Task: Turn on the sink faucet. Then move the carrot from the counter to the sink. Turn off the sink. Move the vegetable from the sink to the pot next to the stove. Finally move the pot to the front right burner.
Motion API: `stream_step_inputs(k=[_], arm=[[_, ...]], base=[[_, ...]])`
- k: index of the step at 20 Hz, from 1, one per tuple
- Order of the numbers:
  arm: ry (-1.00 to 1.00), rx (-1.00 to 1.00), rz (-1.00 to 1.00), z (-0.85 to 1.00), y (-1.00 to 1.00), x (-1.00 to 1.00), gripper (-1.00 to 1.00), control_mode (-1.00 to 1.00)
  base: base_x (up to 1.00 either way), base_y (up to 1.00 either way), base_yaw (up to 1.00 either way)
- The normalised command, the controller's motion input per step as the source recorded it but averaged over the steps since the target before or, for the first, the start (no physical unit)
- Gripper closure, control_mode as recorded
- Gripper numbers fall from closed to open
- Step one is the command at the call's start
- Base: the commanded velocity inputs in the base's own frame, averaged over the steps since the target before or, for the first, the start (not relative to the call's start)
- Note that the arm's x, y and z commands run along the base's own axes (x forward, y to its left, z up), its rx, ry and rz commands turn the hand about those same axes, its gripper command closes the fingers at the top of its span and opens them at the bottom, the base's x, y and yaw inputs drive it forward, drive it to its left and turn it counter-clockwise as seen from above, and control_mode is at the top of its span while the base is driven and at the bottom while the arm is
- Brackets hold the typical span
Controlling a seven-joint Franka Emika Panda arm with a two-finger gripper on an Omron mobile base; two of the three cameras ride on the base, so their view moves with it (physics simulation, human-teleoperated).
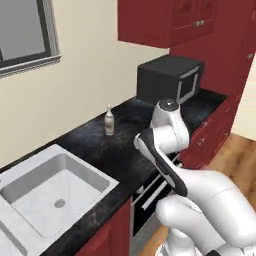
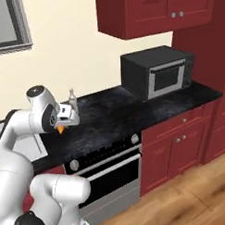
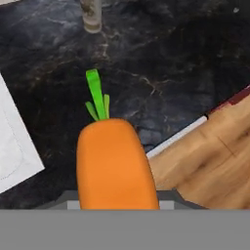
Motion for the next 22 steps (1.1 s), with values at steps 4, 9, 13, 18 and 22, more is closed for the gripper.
stream_step_inputs(k=[4, 9, 13, 18, 22], arm=[[0.0, 0.0, 0.0, 0.0, 0.0, 0.0, 1.0, 1.0], [0.0, 0.0, 0.0, 0.0, 0.0, 0.0, 1.0, 1.0], [0.0, 0.0, 0.0, 0.0, 0.0, 0.0, 1.0, 1.0], [0.0, 0.0, 0.0, 0.0, 0.0, 0.0, 1.0, 1.0], [0.0, 0.0, 0.0, 0.0, 0.0, 0.0, 1.0, 1.0]], base=[[-0.04, 0.0, -0.67], [0.0, 0.0, -0.68], [0.0, 0.0, -0.7], [0.0, 0.0, -0.7], [0.0, 0.0, -0.7]])
